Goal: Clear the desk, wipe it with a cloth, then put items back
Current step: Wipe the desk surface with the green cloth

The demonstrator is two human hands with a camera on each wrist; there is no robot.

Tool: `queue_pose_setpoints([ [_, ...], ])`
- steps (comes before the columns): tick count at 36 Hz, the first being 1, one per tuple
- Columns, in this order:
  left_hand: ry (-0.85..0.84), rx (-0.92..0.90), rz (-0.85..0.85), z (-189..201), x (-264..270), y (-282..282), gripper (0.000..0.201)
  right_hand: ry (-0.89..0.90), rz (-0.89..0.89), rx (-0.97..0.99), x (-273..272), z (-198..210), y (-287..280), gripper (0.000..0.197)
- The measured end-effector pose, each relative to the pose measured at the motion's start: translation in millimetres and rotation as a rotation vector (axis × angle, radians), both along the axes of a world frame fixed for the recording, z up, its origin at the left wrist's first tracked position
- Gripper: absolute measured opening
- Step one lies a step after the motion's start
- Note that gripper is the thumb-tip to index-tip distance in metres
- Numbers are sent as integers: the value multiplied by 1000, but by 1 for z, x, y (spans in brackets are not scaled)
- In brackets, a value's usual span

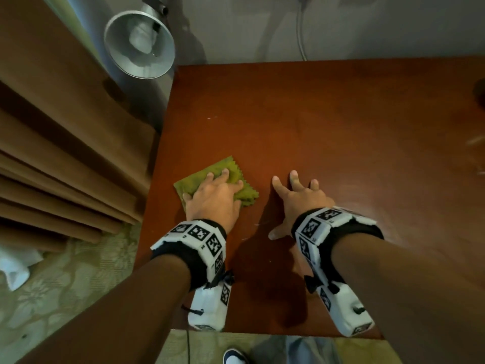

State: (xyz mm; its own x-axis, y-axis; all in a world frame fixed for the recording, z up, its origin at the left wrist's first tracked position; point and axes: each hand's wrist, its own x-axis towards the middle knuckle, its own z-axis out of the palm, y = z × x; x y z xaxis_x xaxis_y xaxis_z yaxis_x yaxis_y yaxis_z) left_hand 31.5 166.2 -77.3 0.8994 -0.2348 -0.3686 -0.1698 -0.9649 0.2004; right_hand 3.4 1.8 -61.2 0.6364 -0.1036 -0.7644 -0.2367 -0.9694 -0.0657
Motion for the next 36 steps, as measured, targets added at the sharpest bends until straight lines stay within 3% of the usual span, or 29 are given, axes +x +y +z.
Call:
queue_pose_setpoints([
  [9, 1, 33, -14, -3, 35, -7, 58, 15, -7, 6, 4, 3, 1, 131],
  [14, -76, -113, 21, 5, 38, 1, 45, 25, -23, 9, 8, 4, 4, 133],
  [19, -137, -107, 68, 7, 31, 3, 67, 23, -22, 1, 10, 5, 5, 134],
  [26, -130, 57, 7, 17, 31, 16, 33, 21, -21, -2, 11, 4, 5, 136],
  [32, -56, 166, -110, 21, 0, 27, 40, 21, -16, -4, 13, 4, 5, 137],
  [36, -31, 96, -113, 10, -3, 36, 47, 23, -17, -3, 13, 3, 5, 138],
])
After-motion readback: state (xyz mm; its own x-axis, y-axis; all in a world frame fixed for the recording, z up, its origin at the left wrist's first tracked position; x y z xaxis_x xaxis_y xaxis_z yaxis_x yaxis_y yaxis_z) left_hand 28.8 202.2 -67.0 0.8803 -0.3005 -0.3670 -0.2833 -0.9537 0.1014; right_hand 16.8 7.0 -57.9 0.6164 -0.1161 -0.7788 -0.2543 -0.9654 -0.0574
